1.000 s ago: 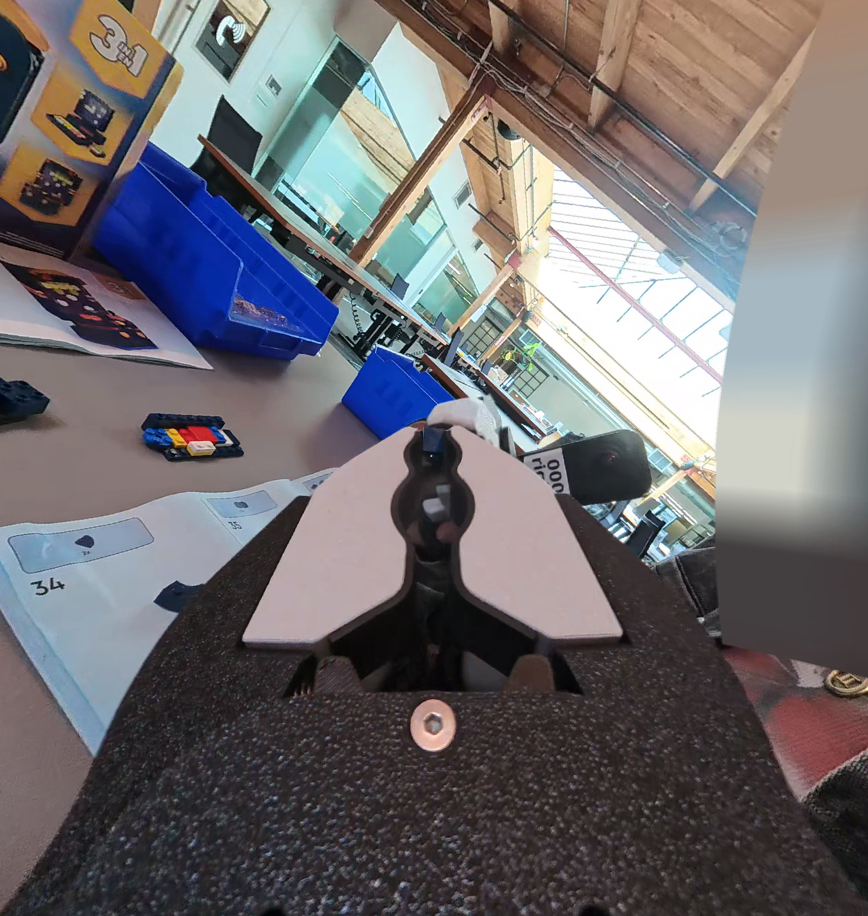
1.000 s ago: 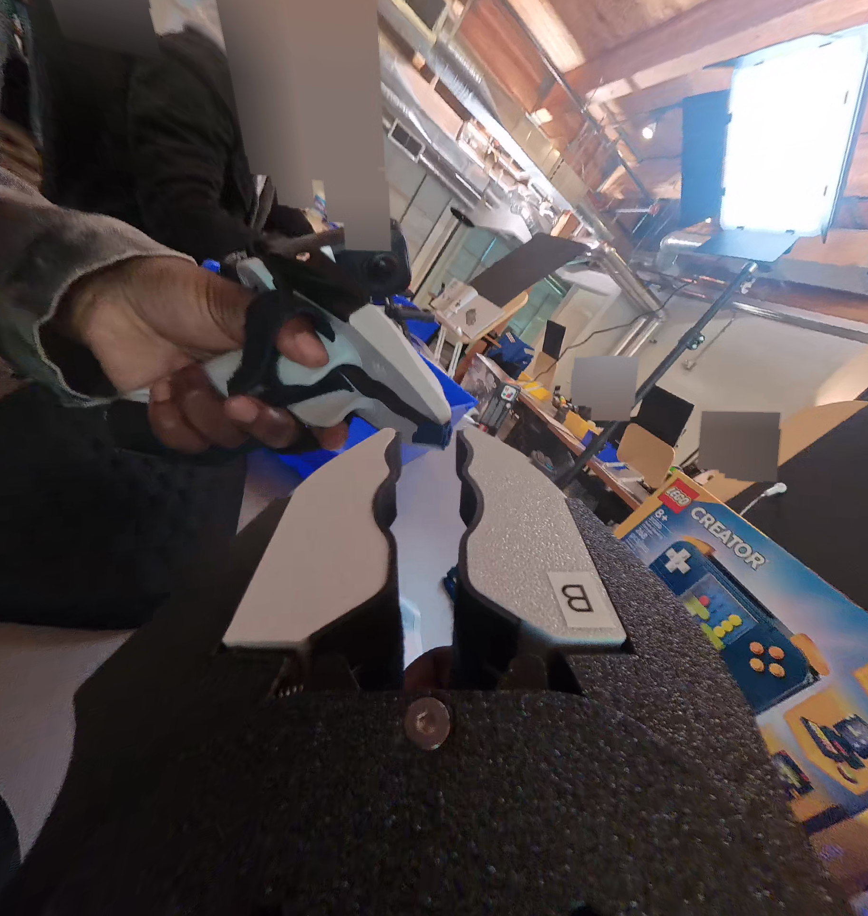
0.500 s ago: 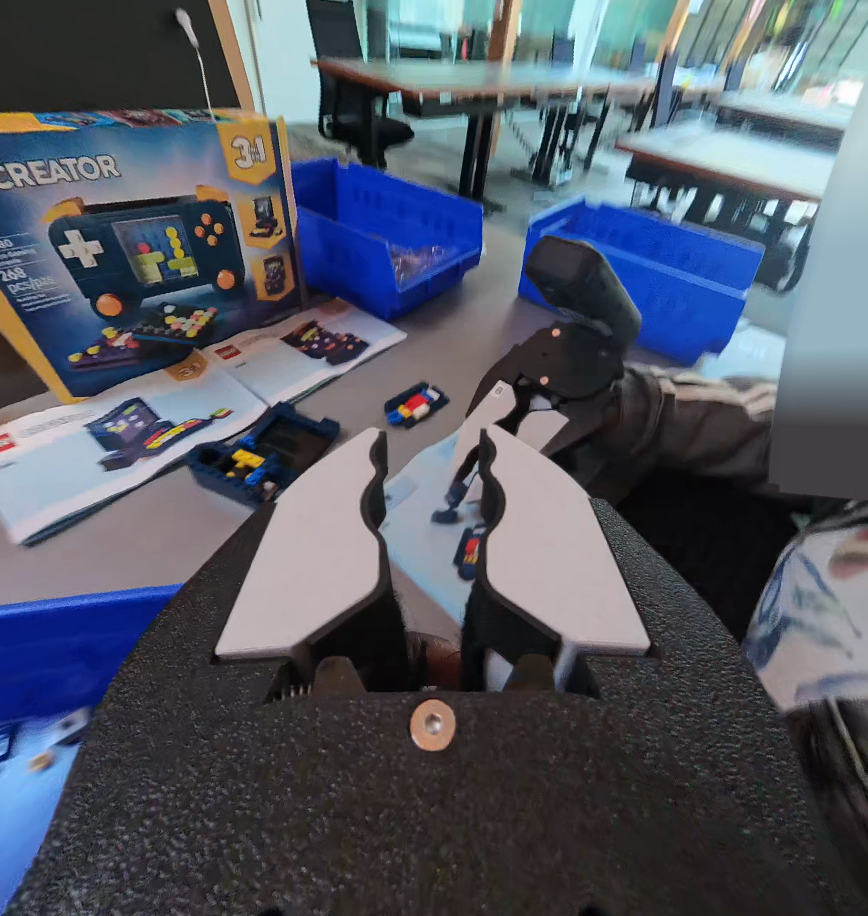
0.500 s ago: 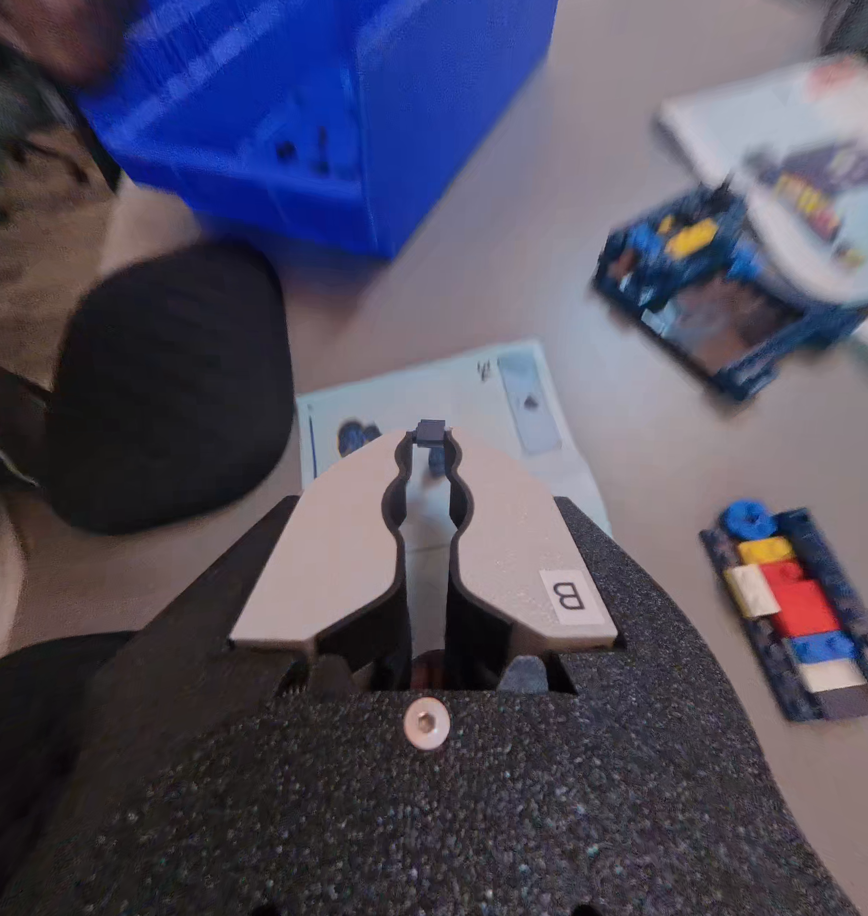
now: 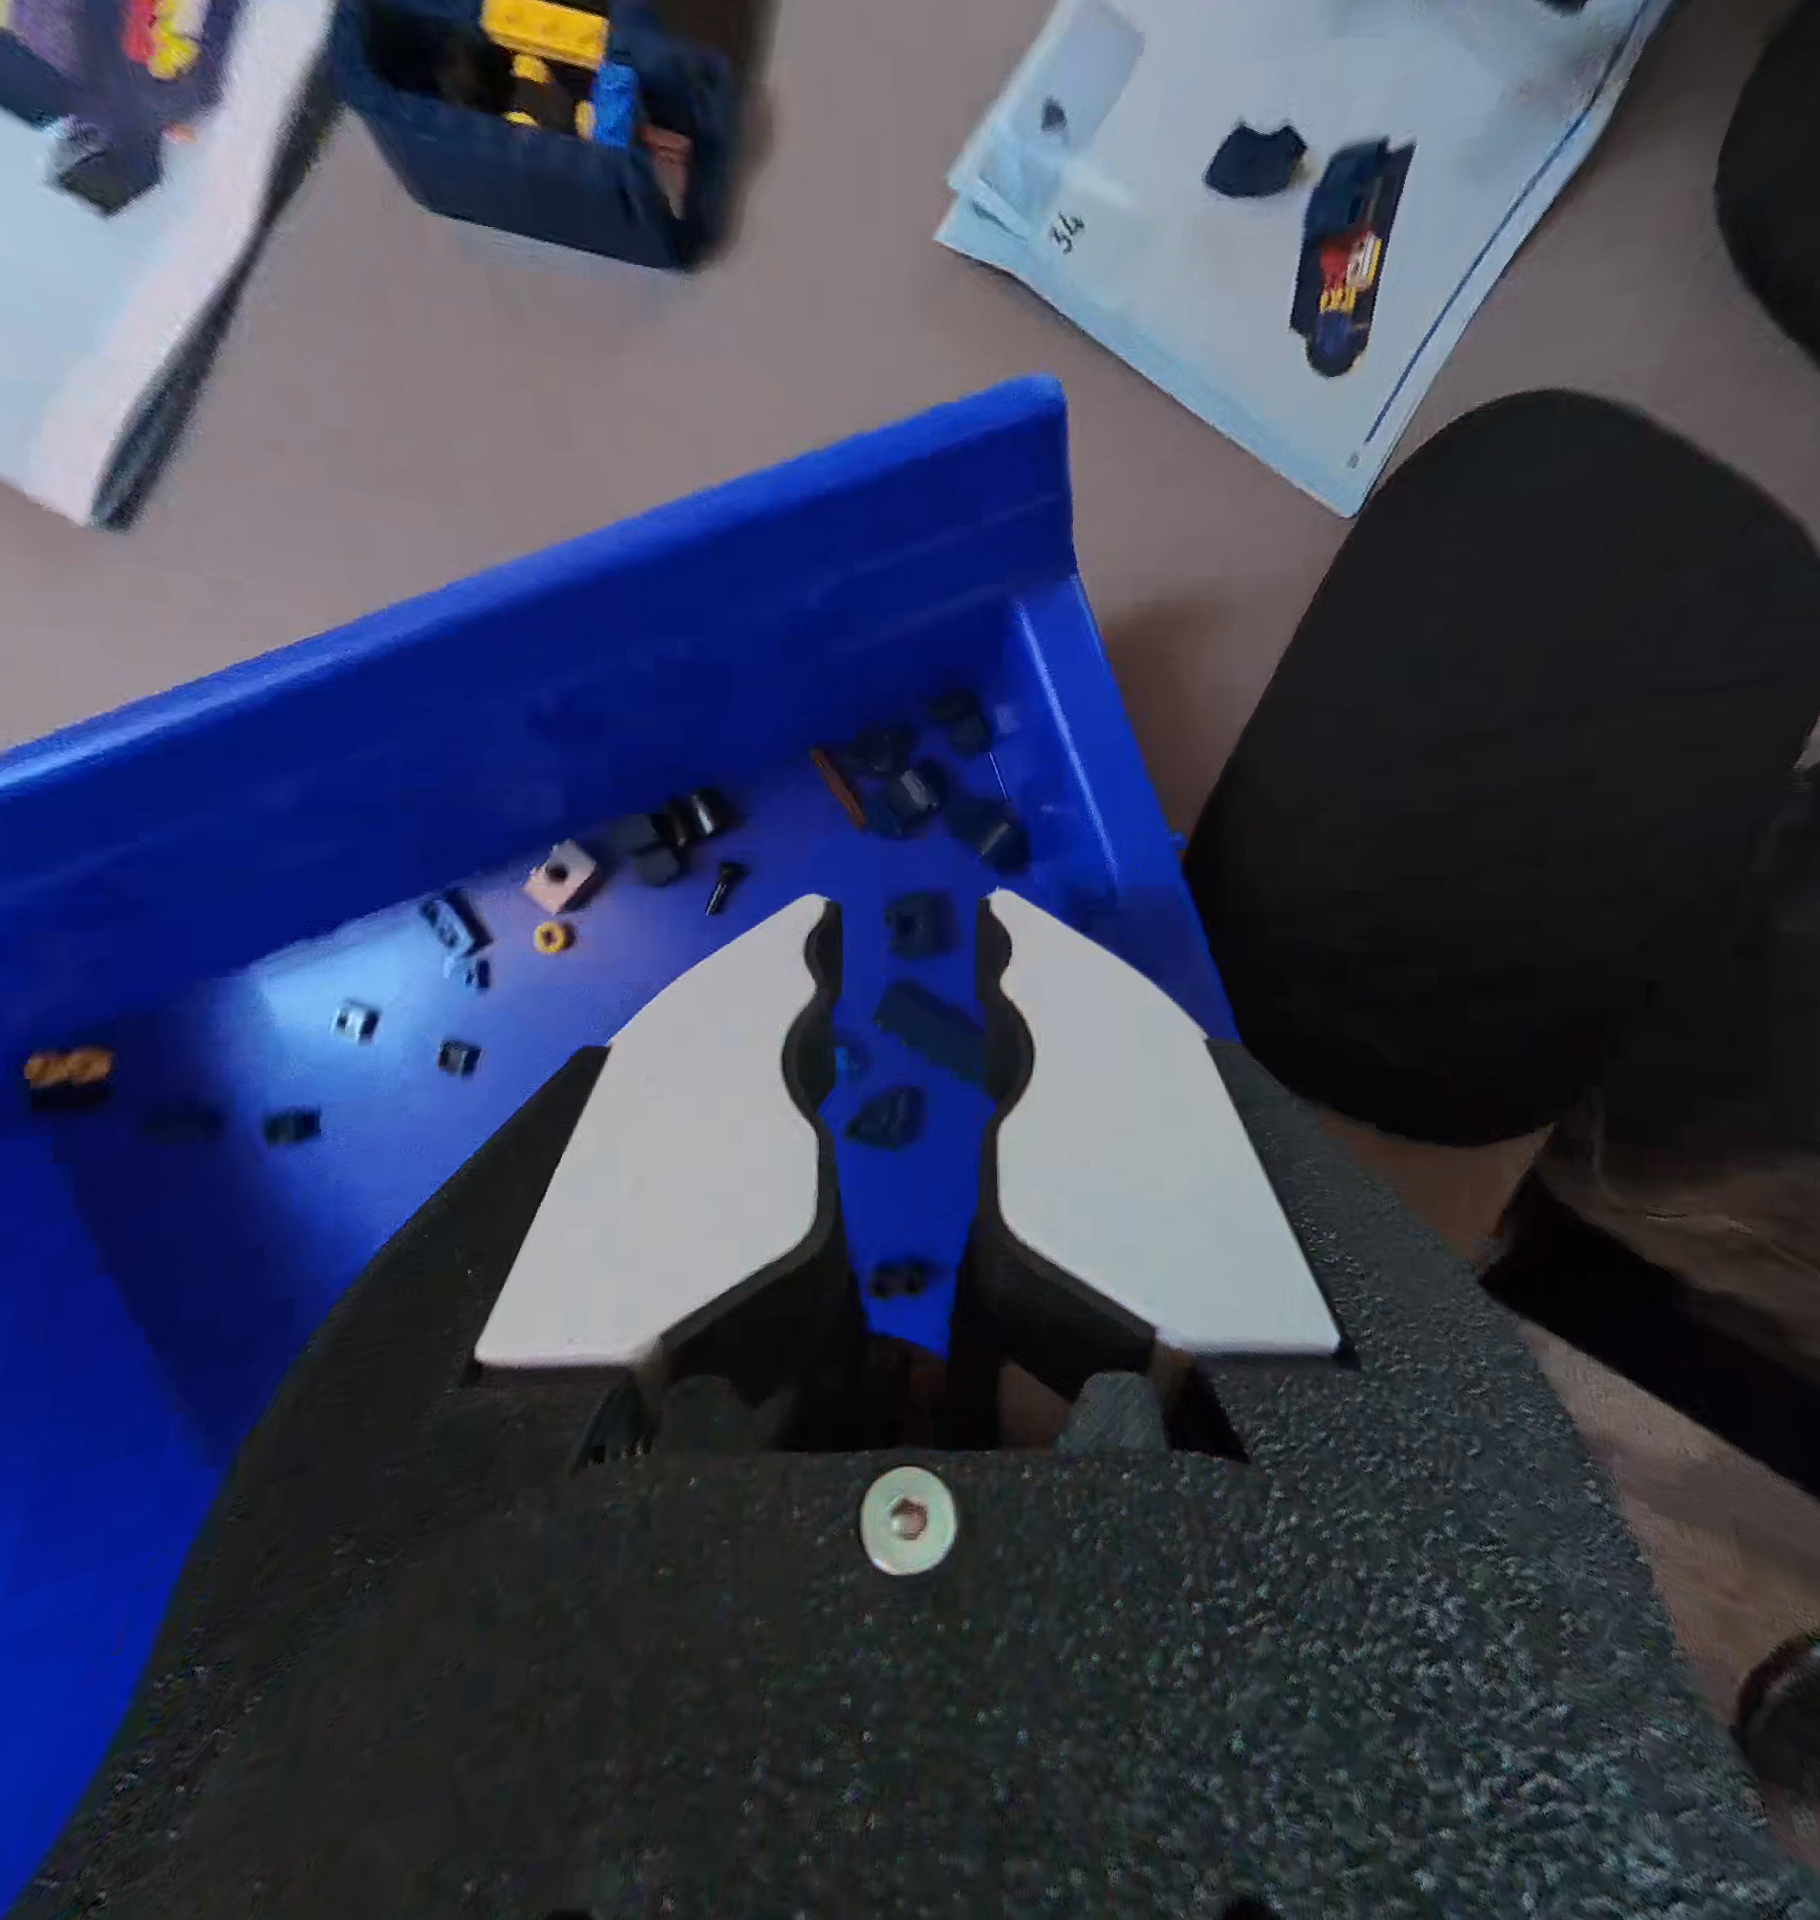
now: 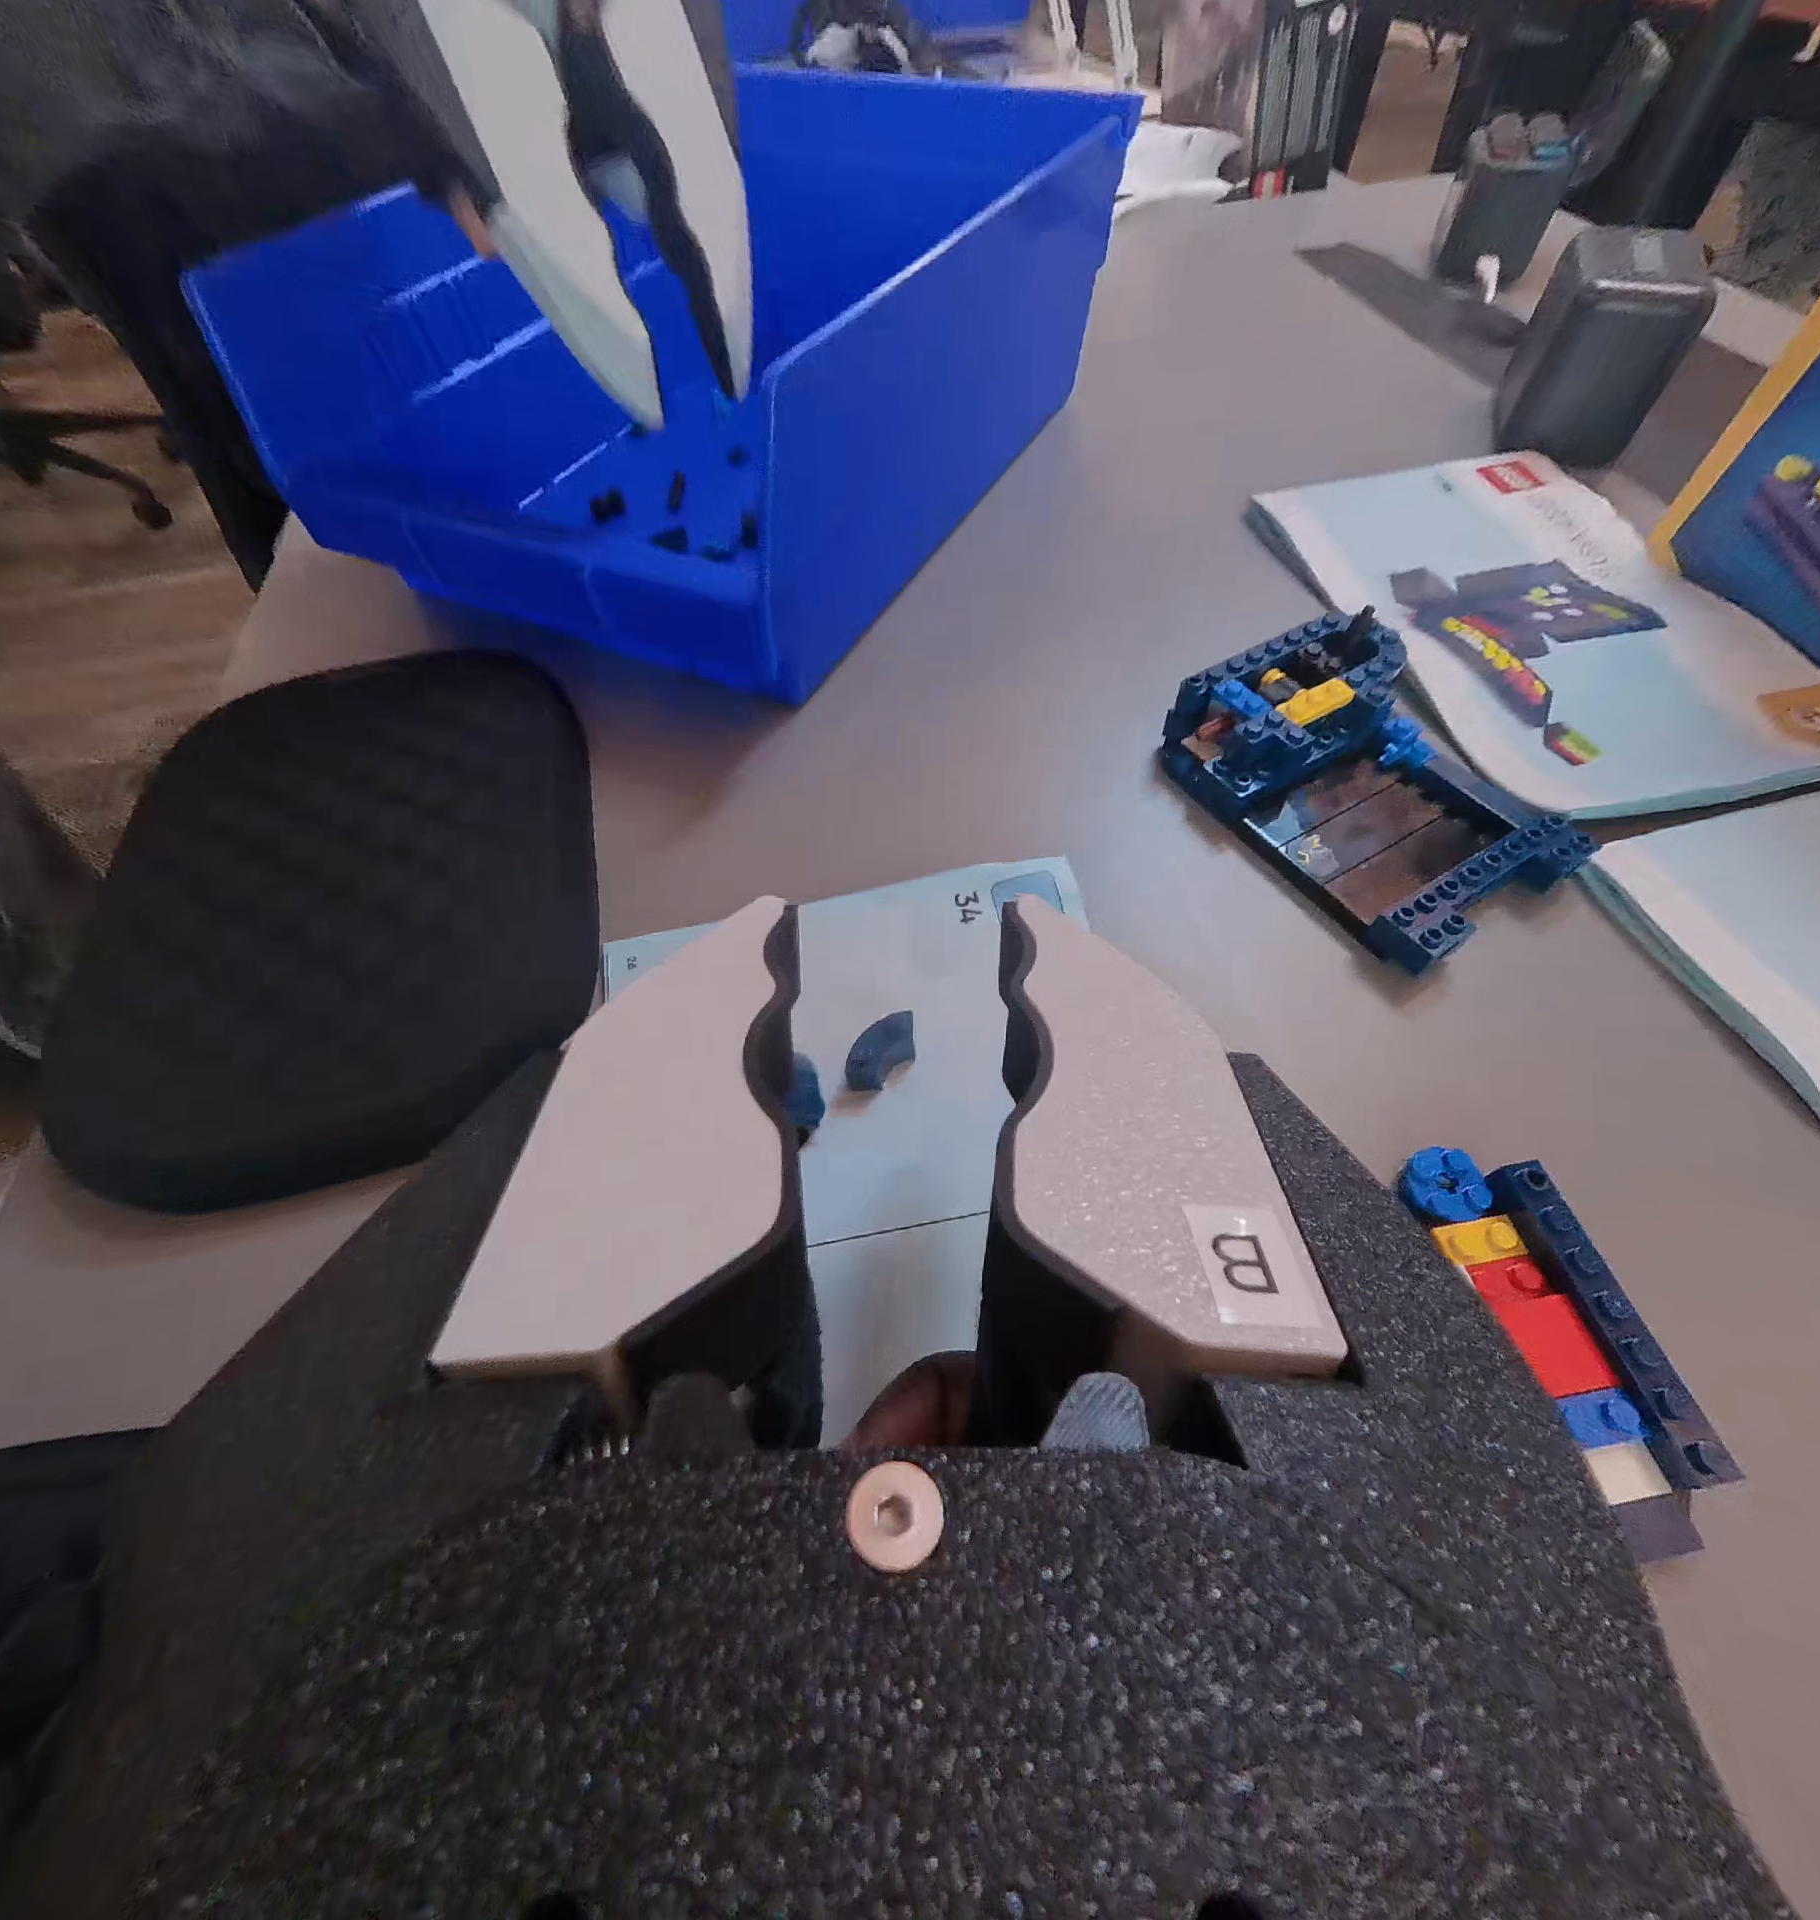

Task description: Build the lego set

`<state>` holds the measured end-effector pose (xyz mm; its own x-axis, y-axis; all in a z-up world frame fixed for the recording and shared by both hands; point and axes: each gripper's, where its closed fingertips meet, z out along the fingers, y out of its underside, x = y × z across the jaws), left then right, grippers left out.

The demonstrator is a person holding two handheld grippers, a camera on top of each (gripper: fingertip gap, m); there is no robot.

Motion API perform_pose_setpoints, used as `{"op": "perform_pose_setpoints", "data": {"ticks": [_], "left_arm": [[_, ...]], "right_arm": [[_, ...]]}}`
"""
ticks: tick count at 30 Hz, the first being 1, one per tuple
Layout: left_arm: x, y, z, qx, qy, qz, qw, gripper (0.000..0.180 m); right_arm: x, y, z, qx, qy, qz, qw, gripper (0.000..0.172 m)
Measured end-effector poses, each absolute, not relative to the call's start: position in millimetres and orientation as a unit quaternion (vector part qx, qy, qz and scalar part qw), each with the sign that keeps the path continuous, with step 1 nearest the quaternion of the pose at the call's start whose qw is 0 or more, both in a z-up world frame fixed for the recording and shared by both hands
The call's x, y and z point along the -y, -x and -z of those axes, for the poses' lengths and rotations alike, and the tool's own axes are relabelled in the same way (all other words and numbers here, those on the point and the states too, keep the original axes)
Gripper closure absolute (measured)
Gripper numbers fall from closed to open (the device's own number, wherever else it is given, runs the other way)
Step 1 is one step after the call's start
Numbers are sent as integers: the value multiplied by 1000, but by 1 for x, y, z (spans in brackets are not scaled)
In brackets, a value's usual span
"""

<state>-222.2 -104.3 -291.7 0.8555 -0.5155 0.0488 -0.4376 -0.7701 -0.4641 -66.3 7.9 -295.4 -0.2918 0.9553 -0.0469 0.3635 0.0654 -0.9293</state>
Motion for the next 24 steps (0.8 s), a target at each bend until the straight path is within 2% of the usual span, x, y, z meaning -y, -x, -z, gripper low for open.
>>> {"op": "perform_pose_setpoints", "data": {"ticks": [5, 7, 11, 13, 15, 18, 21, 24], "left_arm": [[88, 204, 328, -264, 946, 111, 154, 158], [90, 203, 338, -323, 932, 92, 133, 159], [83, 215, 349, -432, 891, 0, 141, 155], [84, 214, 354, -456, 878, -9, 144, 158], [82, 217, 354, -461, 875, -22, 148, 171], [89, 215, 352, -422, 896, 17, 140, 172], [89, 217, 339, -381, 908, 32, 171, 172], [77, 218, 309, -321, 913, 23, 251, 172]], "right_arm": [[-8, 67, 298, 665, 492, -454, 331, 135], [-9, 66, 299, 669, 491, -447, 335, 135], [-10, 66, 298, 664, 493, -454, 331, 136], [-10, 66, 297, 661, 497, -456, 329, 136], [-11, 66, 298, 660, 499, -455, 329, 136], [-10, 66, 297, 661, 496, -456, 329, 136], [-8, 67, 296, 663, 489, -457, 334, 136], [-4, 67, 292, 663, 479, -465, 340, 137]]}}
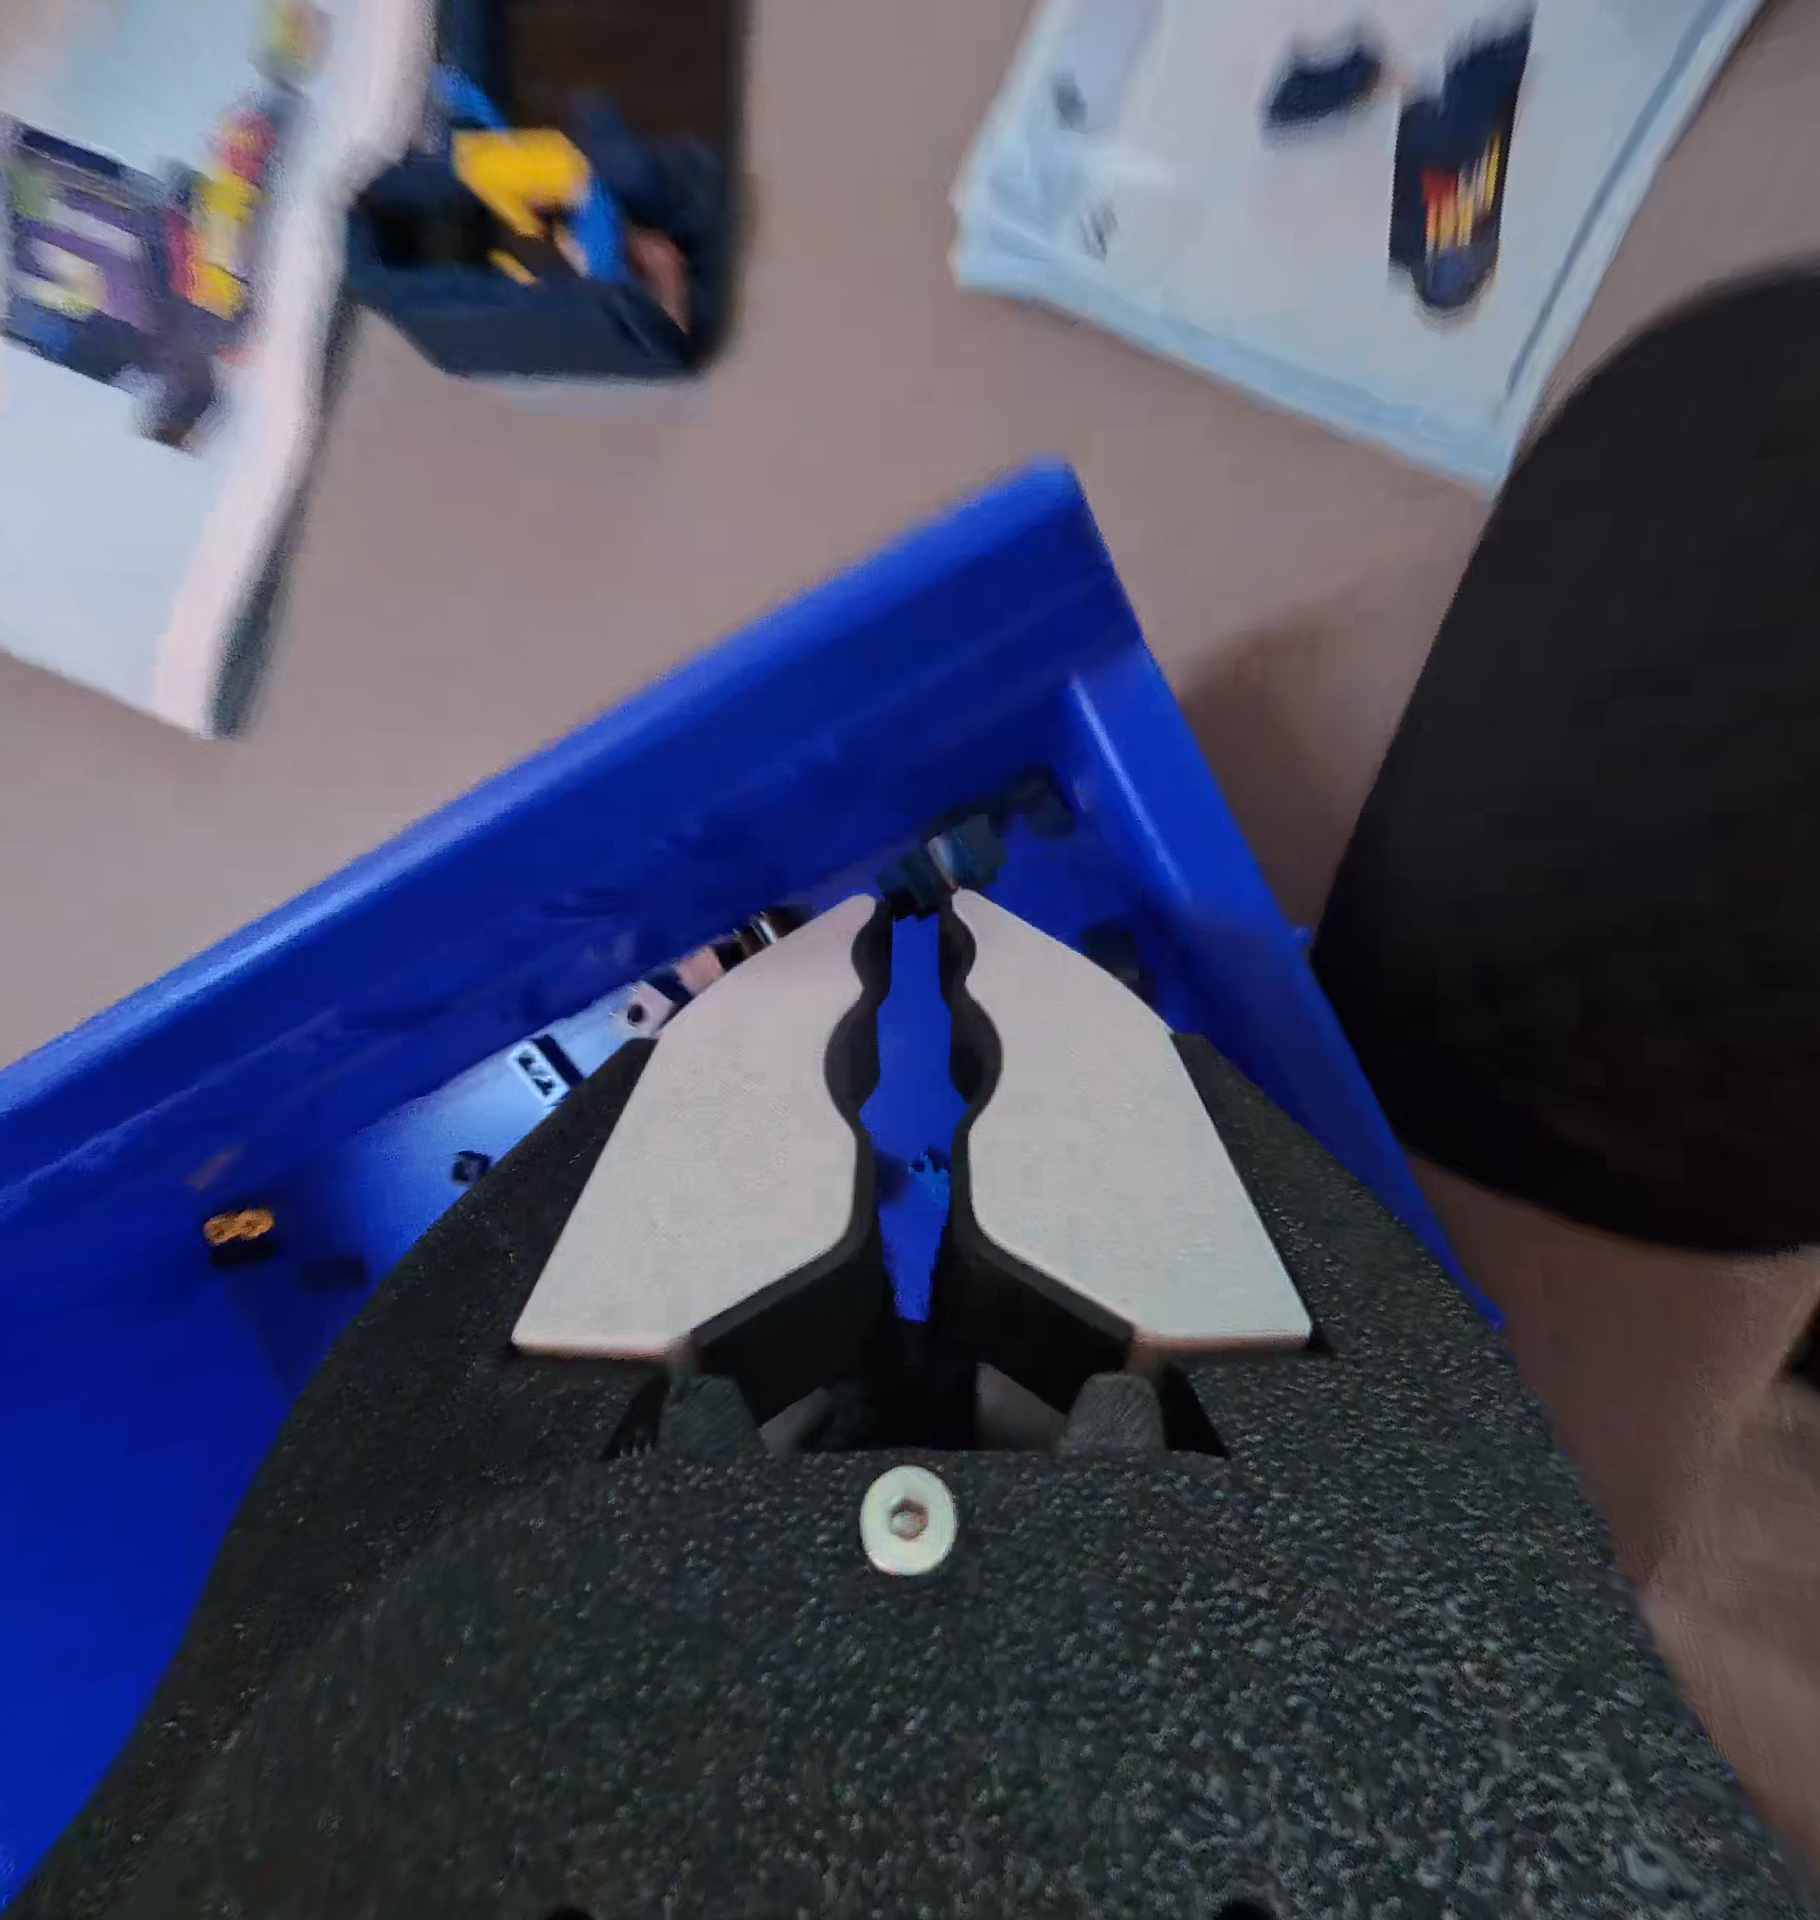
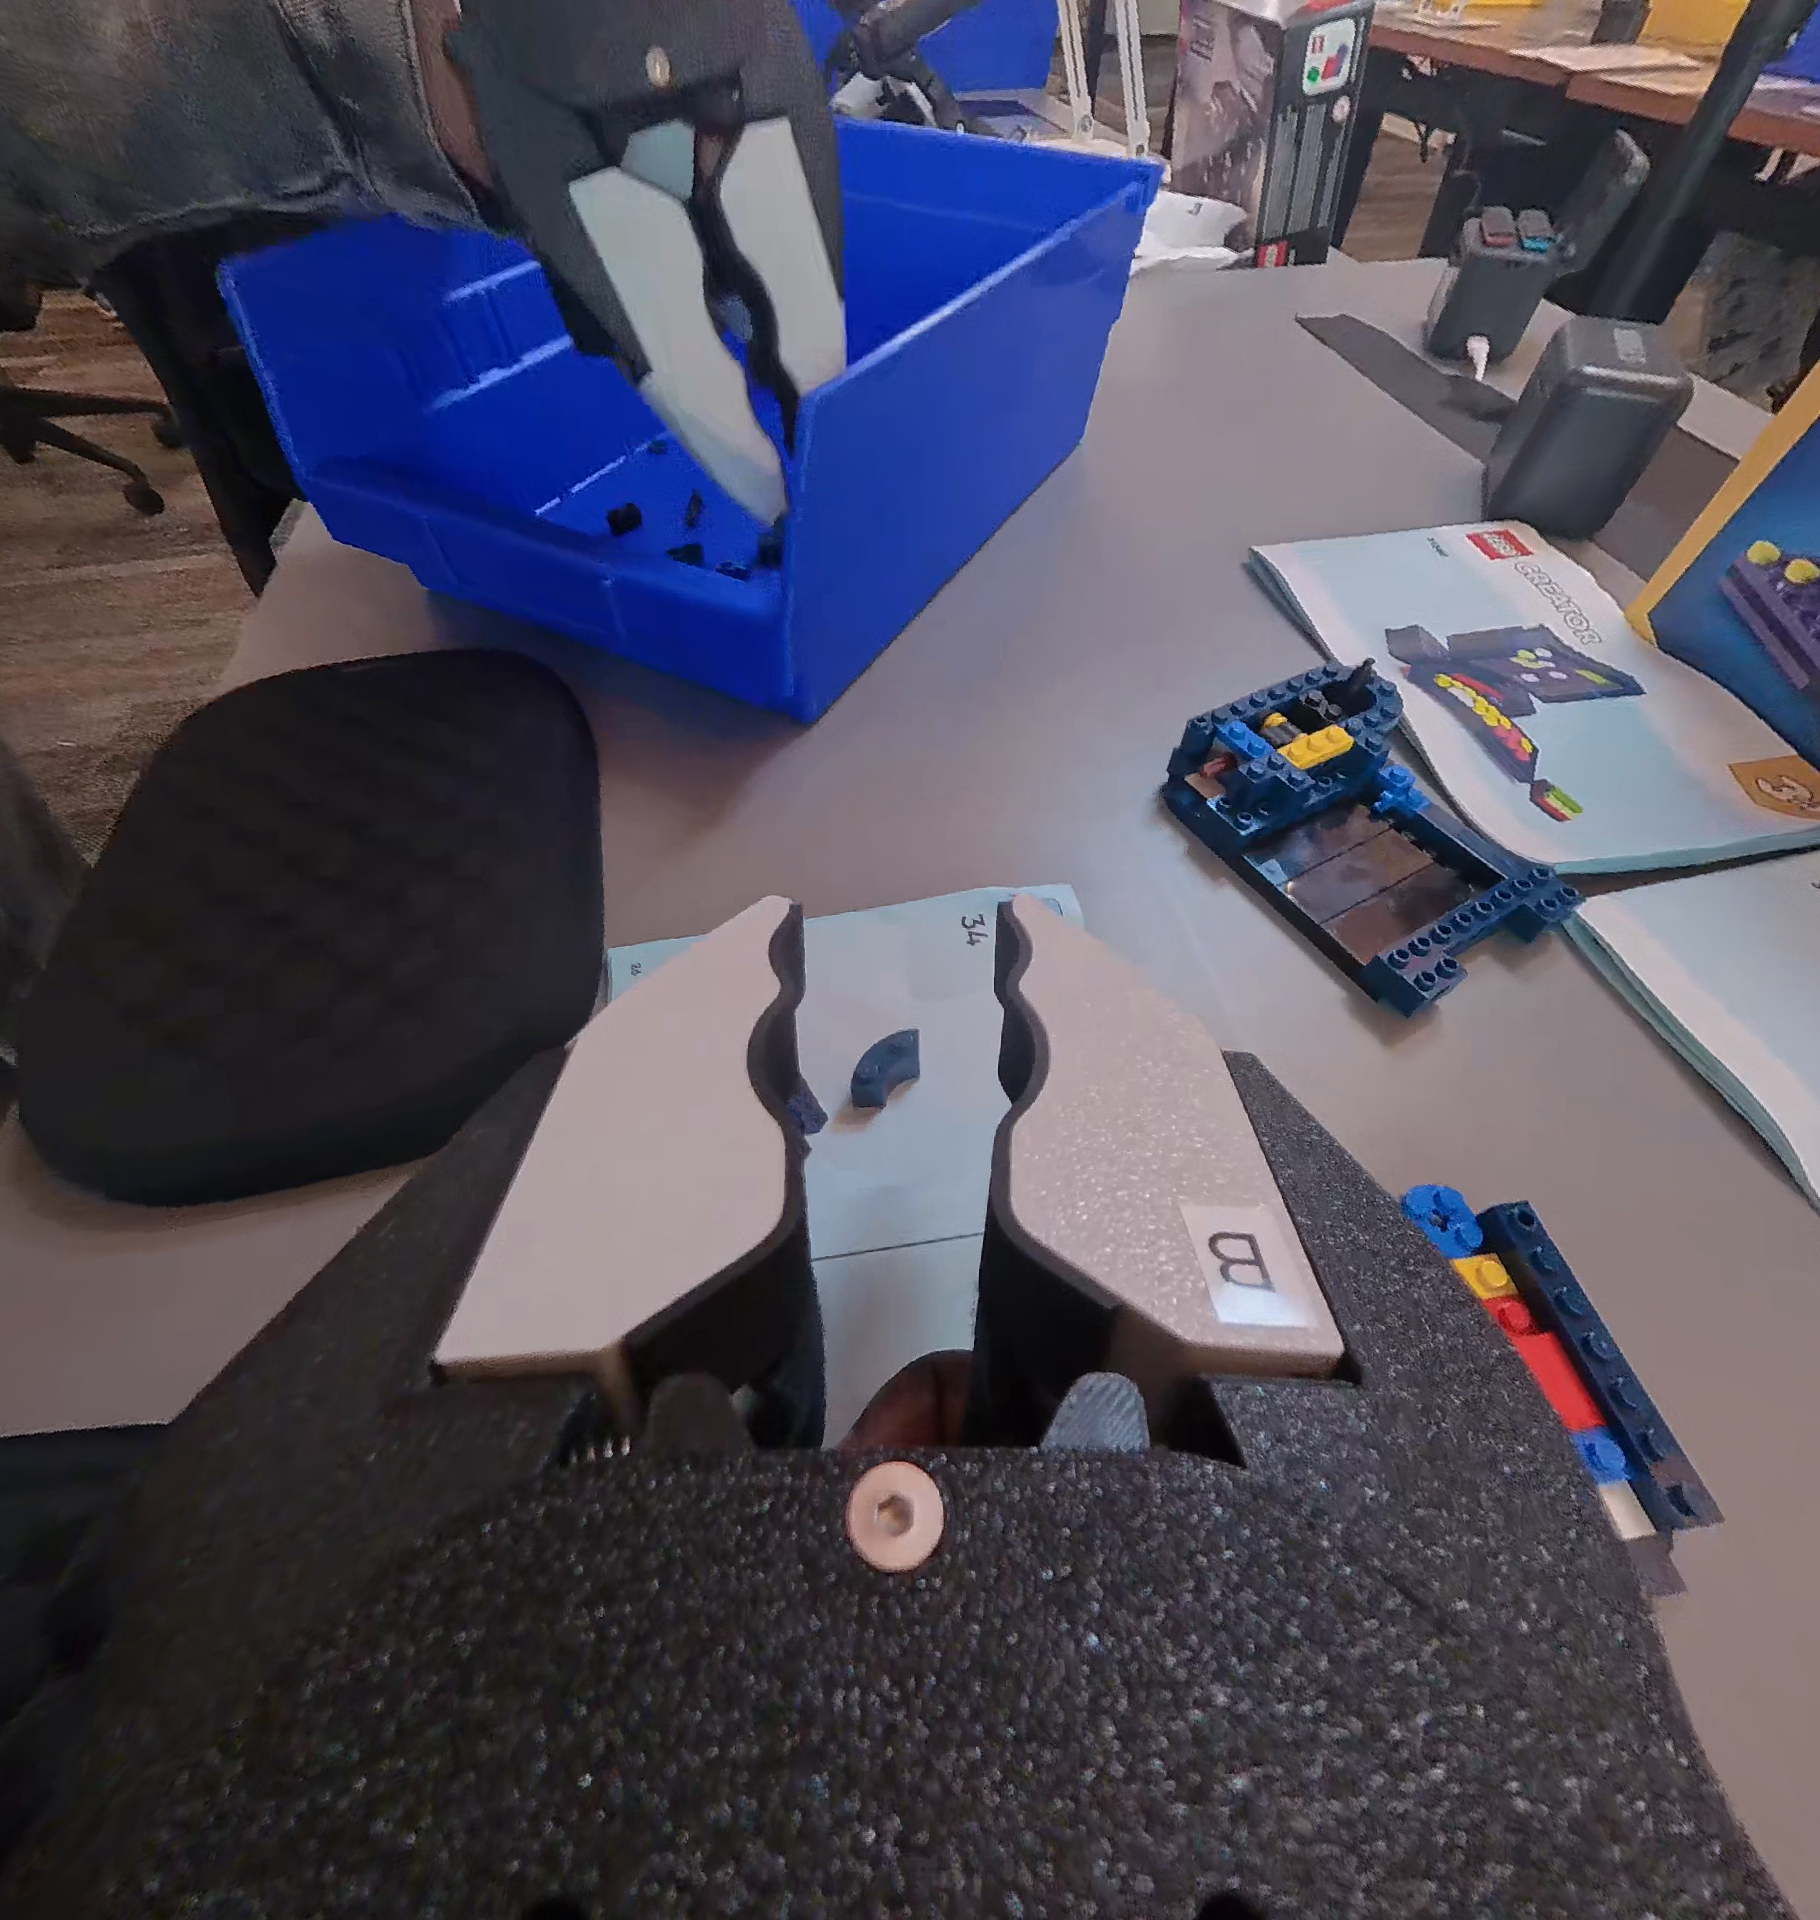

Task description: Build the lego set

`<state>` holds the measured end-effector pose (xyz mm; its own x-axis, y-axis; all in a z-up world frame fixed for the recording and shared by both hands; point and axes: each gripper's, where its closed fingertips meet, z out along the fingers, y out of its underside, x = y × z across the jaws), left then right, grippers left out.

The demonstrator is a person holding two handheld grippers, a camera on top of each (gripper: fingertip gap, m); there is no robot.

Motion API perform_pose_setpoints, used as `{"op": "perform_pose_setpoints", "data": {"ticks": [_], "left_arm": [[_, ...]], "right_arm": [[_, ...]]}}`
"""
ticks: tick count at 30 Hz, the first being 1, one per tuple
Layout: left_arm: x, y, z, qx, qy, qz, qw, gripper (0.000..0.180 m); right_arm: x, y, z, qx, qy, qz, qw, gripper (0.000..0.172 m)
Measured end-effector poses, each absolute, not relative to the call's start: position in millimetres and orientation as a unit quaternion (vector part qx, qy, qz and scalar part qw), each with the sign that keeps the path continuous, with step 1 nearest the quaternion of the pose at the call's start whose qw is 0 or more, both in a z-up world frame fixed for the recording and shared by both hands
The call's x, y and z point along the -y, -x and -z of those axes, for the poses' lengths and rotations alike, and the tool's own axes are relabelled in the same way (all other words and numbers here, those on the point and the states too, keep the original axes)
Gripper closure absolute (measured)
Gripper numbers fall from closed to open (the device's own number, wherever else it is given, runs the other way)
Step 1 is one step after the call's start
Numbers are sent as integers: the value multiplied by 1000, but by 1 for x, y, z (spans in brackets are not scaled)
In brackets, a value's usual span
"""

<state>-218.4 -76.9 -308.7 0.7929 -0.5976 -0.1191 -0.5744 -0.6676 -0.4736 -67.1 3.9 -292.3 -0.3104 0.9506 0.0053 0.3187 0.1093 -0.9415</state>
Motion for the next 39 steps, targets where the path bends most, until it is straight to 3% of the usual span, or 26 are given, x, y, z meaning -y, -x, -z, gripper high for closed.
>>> {"op": "perform_pose_setpoints", "data": {"ticks": [5, 9, 14, 17, 18, 24, 28, 30, 33, 39], "left_arm": [[53, 173, 220, -198, 850, 65, 484, 172], [47, 104, 202, -172, 792, 124, 572, 172], [32, 63, 229, -170, 786, 159, 573, 172], [28, 45, 233, -181, 778, 196, 568, 172], [27, 42, 233, -181, 776, 205, 569, 172], [29, 53, 231, -183, 784, 187, 563, 164], [35, 96, 215, -180, 800, 78, 568, 154], [41, 119, 203, -160, 804, 44, 571, 151], [54, 144, 197, -142, 819, 19, 555, 146], [90, 223, 220, -150, 892, -87, 417, 147]], "right_arm": [[5, 67, 267, 648, 419, -491, 406, 137], [17, 56, 231, 622, 322, -492, 517, 143], [40, 43, 210, 605, 258, -537, 529, 144], [36, 46, 216, 609, 276, -534, 517, 147], [36, 46, 217, 611, 276, -535, 514, 159], [8, 48, 216, 572, 348, -575, 471, 160], [-10, 60, 285, 610, 523, -535, 260, 160], [-7, 58, 323, 638, 575, -480, 179, 150], [-12, 63, 334, 651, 584, -438, 209, 127], [-25, 68, 283, 618, 504, -463, 387, 133]]}}
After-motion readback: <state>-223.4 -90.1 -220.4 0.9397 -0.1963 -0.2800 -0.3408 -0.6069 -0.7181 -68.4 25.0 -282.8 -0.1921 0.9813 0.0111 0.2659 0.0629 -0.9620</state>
